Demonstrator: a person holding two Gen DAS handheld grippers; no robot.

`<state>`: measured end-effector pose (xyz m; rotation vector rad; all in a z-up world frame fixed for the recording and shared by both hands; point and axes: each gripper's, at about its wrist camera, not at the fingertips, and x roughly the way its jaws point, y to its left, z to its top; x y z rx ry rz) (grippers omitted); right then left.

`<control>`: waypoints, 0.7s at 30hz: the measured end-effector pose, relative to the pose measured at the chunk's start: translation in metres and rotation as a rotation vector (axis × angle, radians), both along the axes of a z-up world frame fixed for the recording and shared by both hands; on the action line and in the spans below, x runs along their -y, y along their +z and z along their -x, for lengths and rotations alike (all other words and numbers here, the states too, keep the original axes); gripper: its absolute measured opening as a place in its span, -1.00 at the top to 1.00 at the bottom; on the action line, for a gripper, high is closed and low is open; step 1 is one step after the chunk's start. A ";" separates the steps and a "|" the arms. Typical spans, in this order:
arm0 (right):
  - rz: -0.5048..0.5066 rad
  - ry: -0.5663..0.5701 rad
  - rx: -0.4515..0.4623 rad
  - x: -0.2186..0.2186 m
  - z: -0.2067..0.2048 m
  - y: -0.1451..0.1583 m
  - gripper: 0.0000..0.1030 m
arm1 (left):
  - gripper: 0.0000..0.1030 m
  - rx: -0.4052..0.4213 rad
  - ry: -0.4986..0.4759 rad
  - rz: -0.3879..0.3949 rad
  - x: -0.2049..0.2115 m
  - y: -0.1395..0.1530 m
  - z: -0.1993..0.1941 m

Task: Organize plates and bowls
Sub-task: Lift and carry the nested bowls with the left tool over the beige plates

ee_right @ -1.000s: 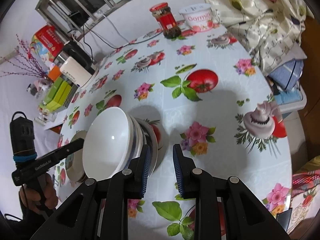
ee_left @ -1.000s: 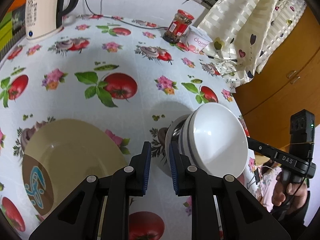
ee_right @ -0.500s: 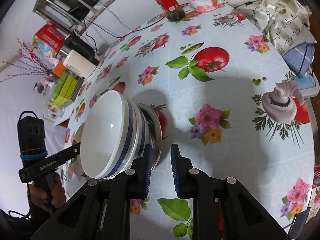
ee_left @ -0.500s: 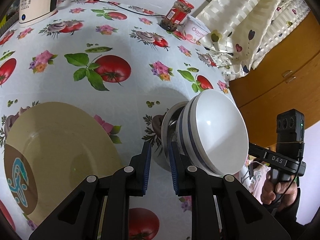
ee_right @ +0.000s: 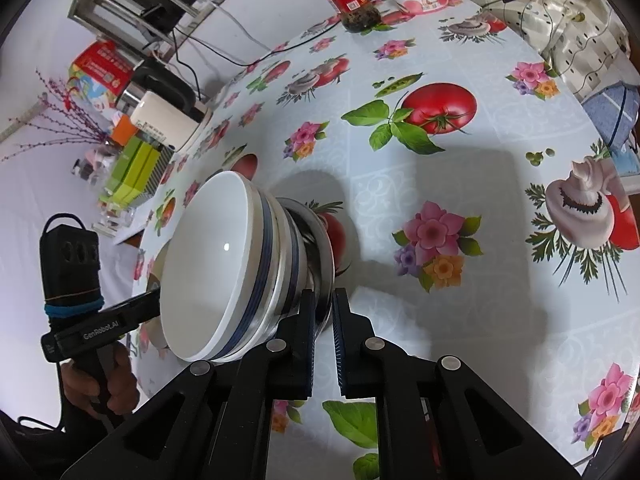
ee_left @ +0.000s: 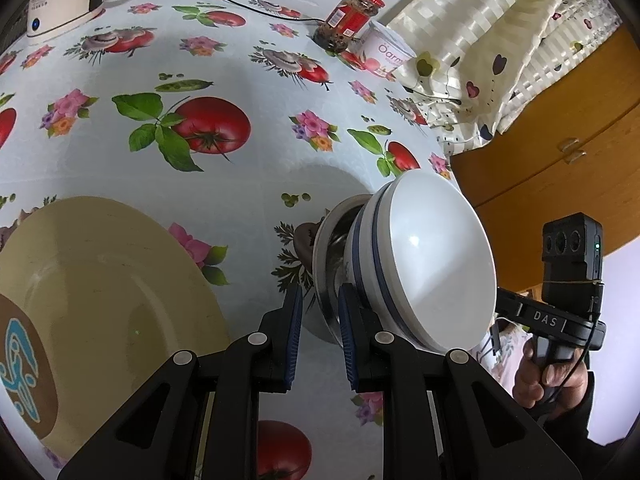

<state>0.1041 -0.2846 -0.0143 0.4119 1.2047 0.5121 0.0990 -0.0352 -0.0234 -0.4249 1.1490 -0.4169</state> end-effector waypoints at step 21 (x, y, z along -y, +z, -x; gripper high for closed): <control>-0.116 0.004 -0.024 0.009 -0.005 -0.010 0.82 | 0.77 -0.005 -0.033 0.025 0.001 -0.008 -0.003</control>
